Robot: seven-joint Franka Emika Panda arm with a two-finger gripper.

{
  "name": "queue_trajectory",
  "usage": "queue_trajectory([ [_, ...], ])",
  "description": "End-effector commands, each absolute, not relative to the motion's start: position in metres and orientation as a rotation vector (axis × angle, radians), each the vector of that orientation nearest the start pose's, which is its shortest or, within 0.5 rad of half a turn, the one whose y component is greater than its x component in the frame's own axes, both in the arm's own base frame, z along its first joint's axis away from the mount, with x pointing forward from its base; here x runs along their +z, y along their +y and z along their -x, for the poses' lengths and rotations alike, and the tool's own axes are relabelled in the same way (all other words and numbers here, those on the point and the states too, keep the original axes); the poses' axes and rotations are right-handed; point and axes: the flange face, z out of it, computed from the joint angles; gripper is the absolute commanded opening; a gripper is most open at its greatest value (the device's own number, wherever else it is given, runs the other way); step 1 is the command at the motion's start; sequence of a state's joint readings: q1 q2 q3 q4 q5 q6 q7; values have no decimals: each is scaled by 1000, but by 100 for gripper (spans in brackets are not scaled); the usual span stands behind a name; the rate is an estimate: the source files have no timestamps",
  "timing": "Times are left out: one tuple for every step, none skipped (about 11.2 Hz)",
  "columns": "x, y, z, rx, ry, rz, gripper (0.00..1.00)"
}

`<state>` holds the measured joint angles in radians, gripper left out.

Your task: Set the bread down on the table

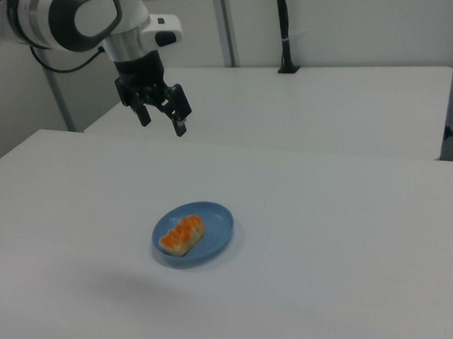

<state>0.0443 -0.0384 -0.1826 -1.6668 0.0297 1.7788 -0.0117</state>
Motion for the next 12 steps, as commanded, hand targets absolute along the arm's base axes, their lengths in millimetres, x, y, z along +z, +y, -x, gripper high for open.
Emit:
queue_trajectory([
  [618, -75, -553, -204, 159, 3103, 100],
  [617, -75, -553, -199, 151, 3107, 100],
  [614, -72, -554, -192, 135, 3110, 100],
  [609, -69, -555, -182, 110, 3117, 100],
  [603, -70, -555, -164, 88, 3133, 100],
  [598, -70, -555, -147, 44, 3141, 100],
  [590, -70, -555, -123, -16, 3144, 100],
  [584, -71, -556, -103, -64, 3144, 100],
  [575, -70, -558, -77, -79, 3144, 100],
  [561, -68, -561, -44, -81, 3142, 100],
  [548, -65, -563, -17, -86, 3141, 100],
  [534, -60, -567, -11, -92, 3139, 100],
])
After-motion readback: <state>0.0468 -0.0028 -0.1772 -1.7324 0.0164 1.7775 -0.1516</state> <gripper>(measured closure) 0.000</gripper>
